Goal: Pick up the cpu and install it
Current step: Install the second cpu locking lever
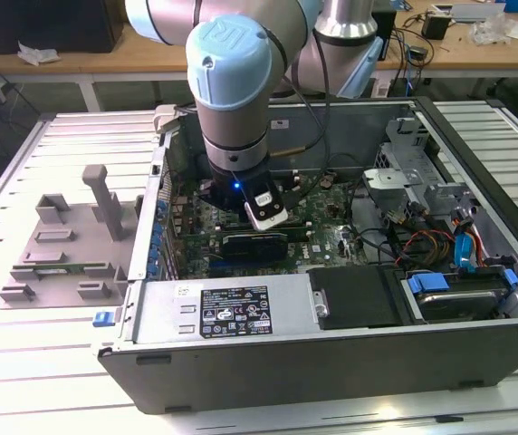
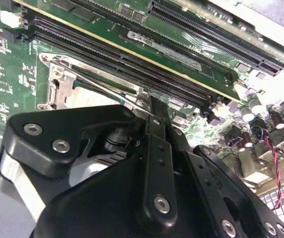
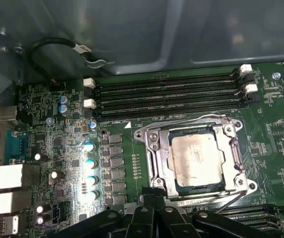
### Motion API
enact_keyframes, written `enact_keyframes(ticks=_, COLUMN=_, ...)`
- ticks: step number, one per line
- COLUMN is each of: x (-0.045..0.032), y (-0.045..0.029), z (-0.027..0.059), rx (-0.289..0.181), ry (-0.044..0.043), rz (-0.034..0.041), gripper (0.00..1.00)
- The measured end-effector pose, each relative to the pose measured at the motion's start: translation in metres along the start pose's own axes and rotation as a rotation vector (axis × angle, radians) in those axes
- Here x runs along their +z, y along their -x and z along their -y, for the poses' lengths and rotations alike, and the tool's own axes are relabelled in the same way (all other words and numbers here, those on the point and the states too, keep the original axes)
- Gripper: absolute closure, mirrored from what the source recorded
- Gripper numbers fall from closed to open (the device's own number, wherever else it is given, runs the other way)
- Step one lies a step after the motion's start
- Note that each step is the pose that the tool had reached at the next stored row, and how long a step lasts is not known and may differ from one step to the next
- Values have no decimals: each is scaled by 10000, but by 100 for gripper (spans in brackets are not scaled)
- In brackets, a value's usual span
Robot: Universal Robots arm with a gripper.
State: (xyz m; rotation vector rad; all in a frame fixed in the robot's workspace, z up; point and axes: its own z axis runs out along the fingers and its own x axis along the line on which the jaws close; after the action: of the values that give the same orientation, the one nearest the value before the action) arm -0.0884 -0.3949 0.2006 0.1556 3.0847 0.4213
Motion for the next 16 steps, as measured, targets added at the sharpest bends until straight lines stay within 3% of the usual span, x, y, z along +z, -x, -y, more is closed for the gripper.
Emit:
enact_keyframes(ticks=3, x=-55, y=0, z=-15, rx=1, ry=-2, rz=-2, gripper=89)
enact_keyframes(ticks=5, x=-275, y=3, z=-76, rx=-2, ry=-59, rz=4, gripper=89)
enact_keyframes(ticks=9, x=-533, y=6, z=-149, rx=-5, ry=-127, rz=12, gripper=89)
enact_keyframes(ticks=10, x=-553, y=11, z=-155, rx=-4, ry=-143, rz=15, gripper=89)
enact_keyframes(ticks=12, x=-545, y=190, z=-170, rx=18, ry=-150, rz=20, gripper=89)
enact_keyframes(ticks=16, x=-494, y=245, z=-97, rx=132, ry=-151, rz=50, gripper=89)
